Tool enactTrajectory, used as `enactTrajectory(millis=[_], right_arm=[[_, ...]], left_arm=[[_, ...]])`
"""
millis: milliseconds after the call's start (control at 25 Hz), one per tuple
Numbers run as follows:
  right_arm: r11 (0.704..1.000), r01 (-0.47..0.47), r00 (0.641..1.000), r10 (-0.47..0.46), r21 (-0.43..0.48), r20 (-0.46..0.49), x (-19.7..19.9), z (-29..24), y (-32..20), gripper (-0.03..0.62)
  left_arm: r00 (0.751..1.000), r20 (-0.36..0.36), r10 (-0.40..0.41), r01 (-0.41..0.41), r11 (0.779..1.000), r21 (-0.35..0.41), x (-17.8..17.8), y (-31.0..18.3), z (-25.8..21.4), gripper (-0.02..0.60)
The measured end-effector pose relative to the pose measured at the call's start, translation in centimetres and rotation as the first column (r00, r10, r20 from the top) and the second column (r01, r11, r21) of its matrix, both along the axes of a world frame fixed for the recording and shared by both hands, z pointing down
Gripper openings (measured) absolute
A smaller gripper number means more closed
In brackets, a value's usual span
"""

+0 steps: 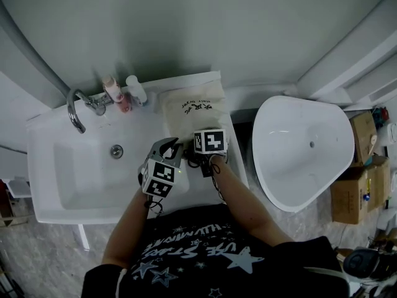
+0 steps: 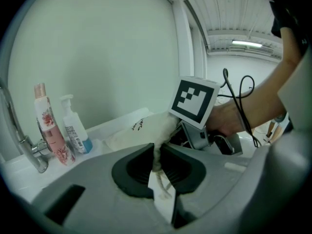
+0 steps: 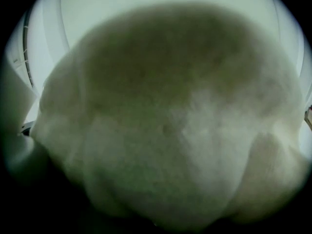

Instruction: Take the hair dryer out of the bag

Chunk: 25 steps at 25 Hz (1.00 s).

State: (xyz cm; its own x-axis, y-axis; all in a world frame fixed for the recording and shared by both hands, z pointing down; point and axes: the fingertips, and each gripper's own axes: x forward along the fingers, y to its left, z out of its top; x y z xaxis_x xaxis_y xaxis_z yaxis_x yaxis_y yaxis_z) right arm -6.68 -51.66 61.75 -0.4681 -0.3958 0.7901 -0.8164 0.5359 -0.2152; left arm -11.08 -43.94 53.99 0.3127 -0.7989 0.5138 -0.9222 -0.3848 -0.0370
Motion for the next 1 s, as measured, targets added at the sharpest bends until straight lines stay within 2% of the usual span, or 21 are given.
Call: enactTrajectory(millis=[240, 400, 520, 720, 1000], right_arm=[[0.998, 0.0, 0.996, 0.006, -0.063, 0.09, -0.2, -1.0, 1.3, 0.186], [0.996, 0.003, 0.991, 0.01, -0.09, 0.136, 0.3, -2.0, 2.6, 0.184], [0.994, 0.02, 0.979, 0.003, -0.11, 0.205, 0.3, -3.1, 4.0, 0.184], [0.995, 0.05, 0.971, -0.029, -0.083, 0.238, 0.7, -4.8, 6.1, 0.184], [0.995, 0.067, 0.951, -0.04, -0.078, 0.308, 1.6, -6.7, 9.5, 0.184]], left_arm=[[1.0, 0.0, 0.0, 0.0, 1.0, 0.003, 0.1, -0.1, -0.2, 0.049], [0.999, -0.031, -0.016, 0.016, 1.0, -0.003, 0.0, -0.1, -0.4, 0.049], [0.999, -0.027, -0.025, 0.025, 1.0, 0.001, -0.3, 0.1, -0.7, 0.049], [1.0, -0.012, -0.013, 0.013, 0.999, 0.032, -0.4, 0.0, -1.4, 0.049], [1.0, -0.007, -0.004, 0.004, 0.999, 0.035, -0.6, -0.3, -1.8, 0.049]])
